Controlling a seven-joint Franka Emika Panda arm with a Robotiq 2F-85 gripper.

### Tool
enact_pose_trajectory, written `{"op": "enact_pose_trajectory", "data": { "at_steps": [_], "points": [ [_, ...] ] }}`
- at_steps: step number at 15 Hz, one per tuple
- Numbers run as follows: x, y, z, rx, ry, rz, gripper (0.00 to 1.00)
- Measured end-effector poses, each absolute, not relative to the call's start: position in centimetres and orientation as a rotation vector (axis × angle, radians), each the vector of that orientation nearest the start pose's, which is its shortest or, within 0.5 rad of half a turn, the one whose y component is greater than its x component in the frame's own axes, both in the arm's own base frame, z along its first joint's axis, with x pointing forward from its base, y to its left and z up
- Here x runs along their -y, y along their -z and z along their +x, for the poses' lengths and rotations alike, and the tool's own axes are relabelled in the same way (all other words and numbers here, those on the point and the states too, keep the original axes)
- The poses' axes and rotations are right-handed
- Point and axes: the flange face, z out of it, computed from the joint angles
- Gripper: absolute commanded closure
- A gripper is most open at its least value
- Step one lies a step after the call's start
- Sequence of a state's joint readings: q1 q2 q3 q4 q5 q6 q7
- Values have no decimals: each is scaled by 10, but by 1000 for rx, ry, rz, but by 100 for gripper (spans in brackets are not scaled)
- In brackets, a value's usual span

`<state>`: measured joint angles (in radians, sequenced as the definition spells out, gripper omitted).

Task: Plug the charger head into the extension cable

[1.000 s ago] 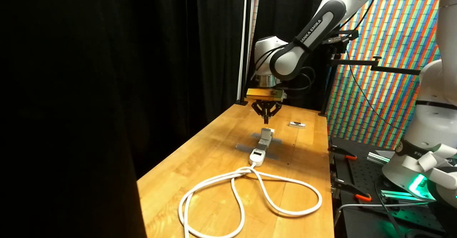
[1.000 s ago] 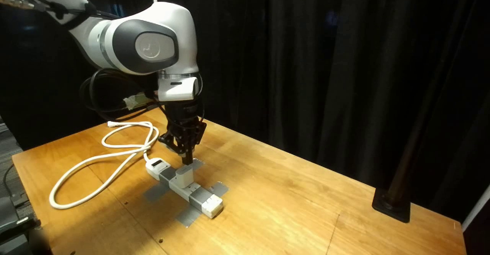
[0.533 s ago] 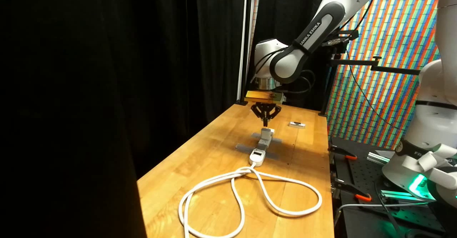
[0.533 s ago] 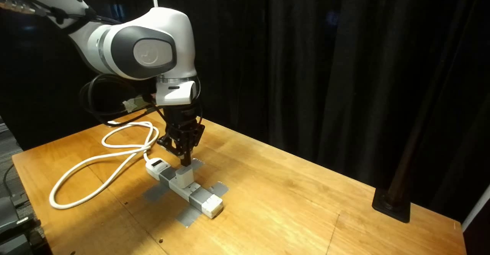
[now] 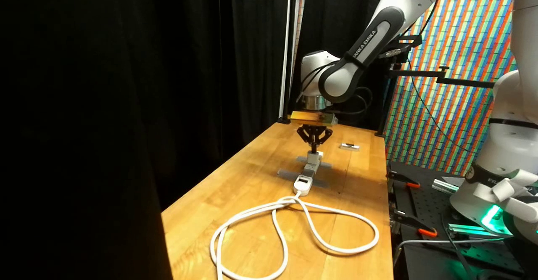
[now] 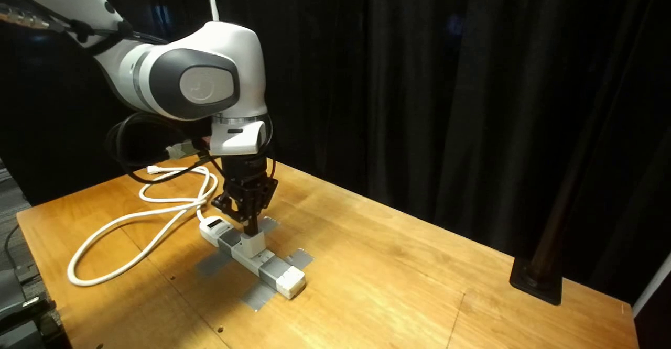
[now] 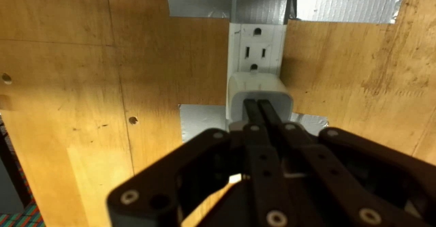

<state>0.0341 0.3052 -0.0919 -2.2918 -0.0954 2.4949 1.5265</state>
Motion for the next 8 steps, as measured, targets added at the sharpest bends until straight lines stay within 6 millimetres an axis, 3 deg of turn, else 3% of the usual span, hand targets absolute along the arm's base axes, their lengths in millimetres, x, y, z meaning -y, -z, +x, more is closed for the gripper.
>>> {"op": "enact_pose_trajectory", "data": {
  "at_steps": [8],
  "points": [
    [32,-206,519,-2242,-29,-2368,92]
  ]
}}
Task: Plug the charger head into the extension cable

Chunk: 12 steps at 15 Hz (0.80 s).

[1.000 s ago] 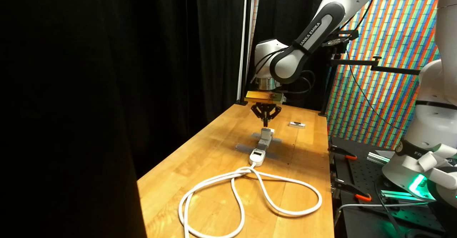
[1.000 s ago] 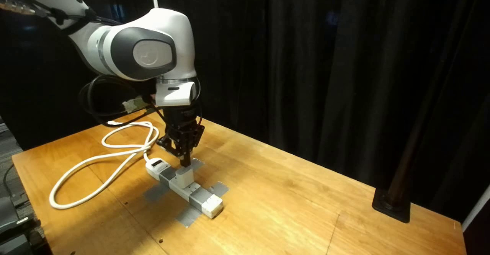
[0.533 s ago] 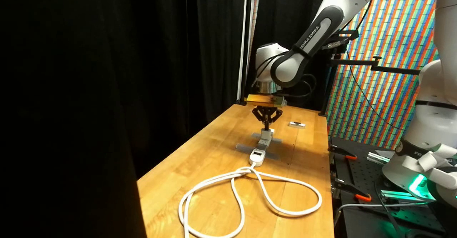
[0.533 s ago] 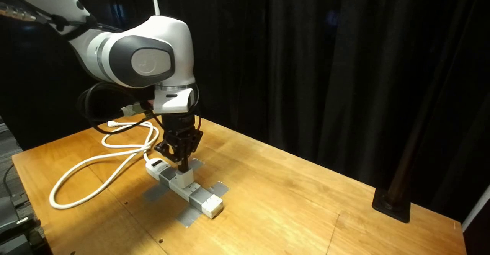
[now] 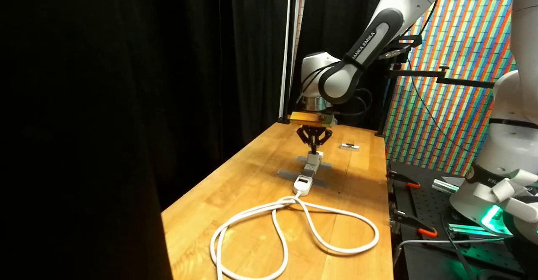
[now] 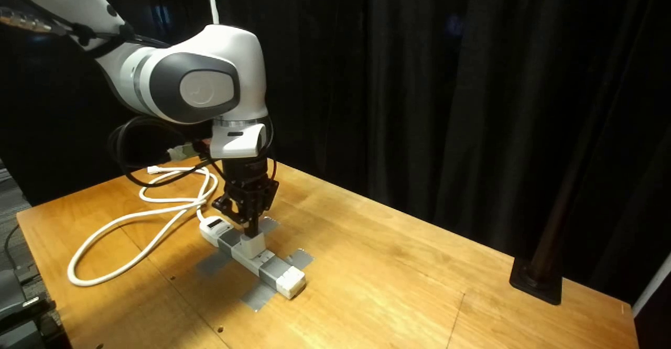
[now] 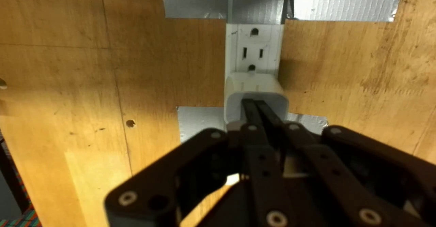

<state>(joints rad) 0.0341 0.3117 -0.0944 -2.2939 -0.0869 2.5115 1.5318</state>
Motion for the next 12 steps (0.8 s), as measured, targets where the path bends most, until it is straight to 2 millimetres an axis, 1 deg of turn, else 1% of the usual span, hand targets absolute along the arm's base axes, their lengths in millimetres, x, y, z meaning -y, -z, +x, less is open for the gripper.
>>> {"op": "enact_pose_trajectory", "data": {
  "at_steps": [7,8,9,11,12],
  "points": [
    [32,-203,517,-2260,-28,-2351,92],
    [32,-203,517,-2261,-27,-2350,89],
    [32,-203,517,-2261,-27,-2349,67],
    [32,-203,516,-2261,-25,-2349,63],
    [32,-203,515,-2260,-24,-2350,57]
  ]
}}
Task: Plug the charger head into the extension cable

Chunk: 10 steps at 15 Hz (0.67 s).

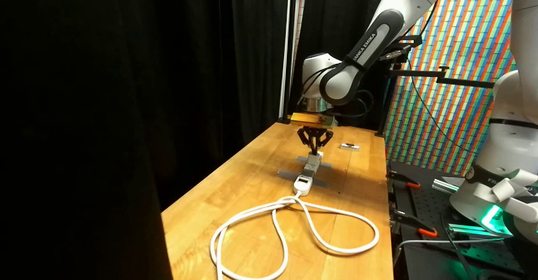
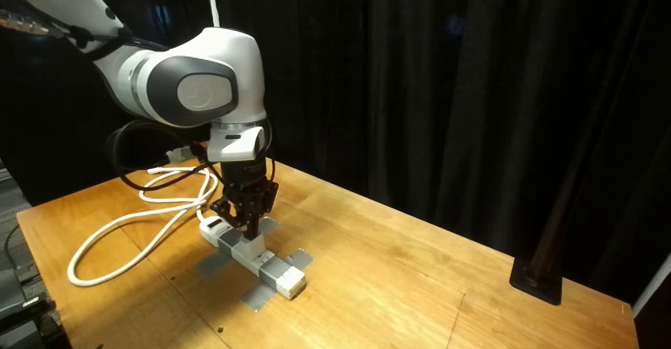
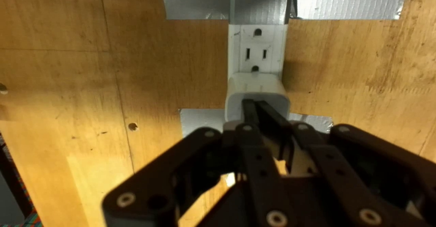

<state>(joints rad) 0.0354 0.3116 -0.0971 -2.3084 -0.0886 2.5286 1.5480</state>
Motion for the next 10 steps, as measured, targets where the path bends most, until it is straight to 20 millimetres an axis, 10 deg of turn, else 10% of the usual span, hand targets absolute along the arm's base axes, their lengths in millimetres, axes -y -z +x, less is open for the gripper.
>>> {"op": "enact_pose_trajectory", "data": {
  "at_steps": [7,10],
  "points": [
    [51,-232,508,-2244,132,-2424,4],
    [55,-265,503,-2220,223,-2445,0]
  ]
}}
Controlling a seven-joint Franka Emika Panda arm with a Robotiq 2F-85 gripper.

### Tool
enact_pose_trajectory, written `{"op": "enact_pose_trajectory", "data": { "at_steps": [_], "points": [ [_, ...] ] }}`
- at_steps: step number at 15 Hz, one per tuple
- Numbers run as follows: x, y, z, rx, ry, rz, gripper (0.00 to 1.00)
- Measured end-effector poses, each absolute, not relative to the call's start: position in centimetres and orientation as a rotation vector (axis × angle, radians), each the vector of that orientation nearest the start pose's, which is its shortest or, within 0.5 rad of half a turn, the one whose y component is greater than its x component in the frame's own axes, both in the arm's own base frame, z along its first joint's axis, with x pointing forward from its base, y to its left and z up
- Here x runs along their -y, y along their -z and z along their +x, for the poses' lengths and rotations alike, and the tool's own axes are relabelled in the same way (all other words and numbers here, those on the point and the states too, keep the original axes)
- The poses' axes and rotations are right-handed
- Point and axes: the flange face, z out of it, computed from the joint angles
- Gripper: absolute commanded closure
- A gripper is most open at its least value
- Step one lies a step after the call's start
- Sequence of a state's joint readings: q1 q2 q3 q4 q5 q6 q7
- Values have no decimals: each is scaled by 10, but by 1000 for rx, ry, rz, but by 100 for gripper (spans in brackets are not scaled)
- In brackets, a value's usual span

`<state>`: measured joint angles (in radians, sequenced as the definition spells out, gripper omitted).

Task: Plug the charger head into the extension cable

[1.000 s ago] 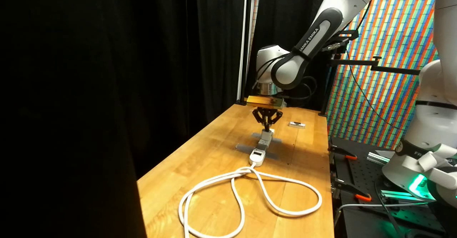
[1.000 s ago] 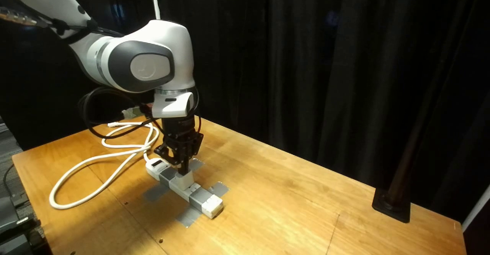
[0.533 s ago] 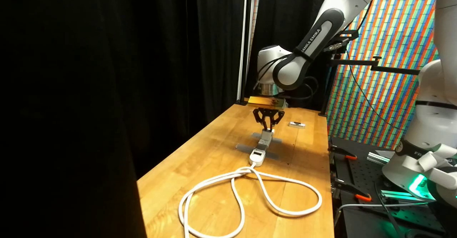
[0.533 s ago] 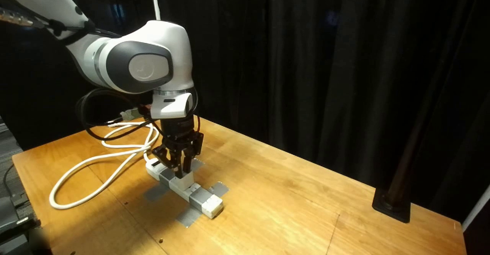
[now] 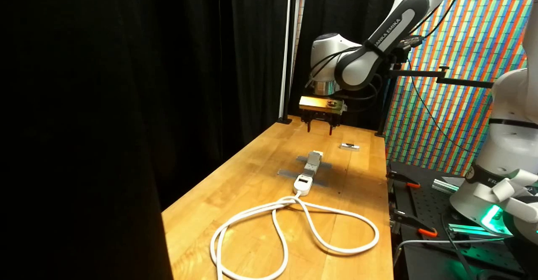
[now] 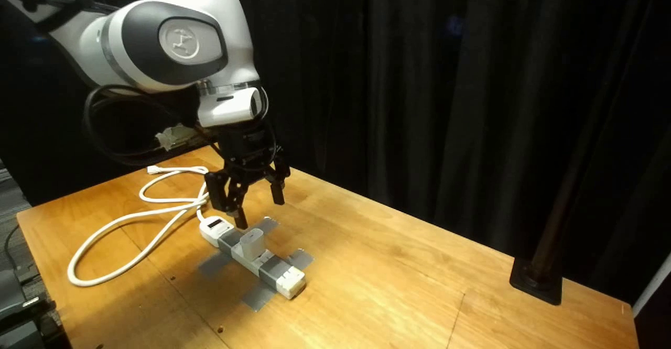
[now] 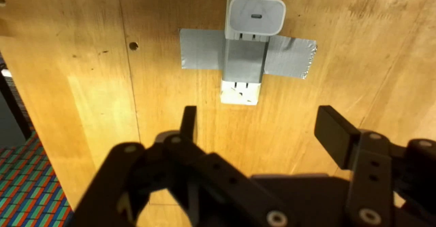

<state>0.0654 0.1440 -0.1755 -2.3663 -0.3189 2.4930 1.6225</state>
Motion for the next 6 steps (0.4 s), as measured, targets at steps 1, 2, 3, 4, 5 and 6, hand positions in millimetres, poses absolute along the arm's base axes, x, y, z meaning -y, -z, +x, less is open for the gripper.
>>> {"op": "enact_pose_trajectory", "data": {
  "at_steps": [1,2,3,4,5,6],
  "points": [
    [53,-275,501,-2209,240,-2454,0],
    [51,-284,498,-2195,254,-2461,0],
    [47,-292,493,-2186,258,-2464,0],
    [43,-297,489,-2171,262,-2468,0],
    [39,-300,483,-2157,262,-2474,0],
    [36,-301,477,-2150,256,-2477,0]
  ]
}}
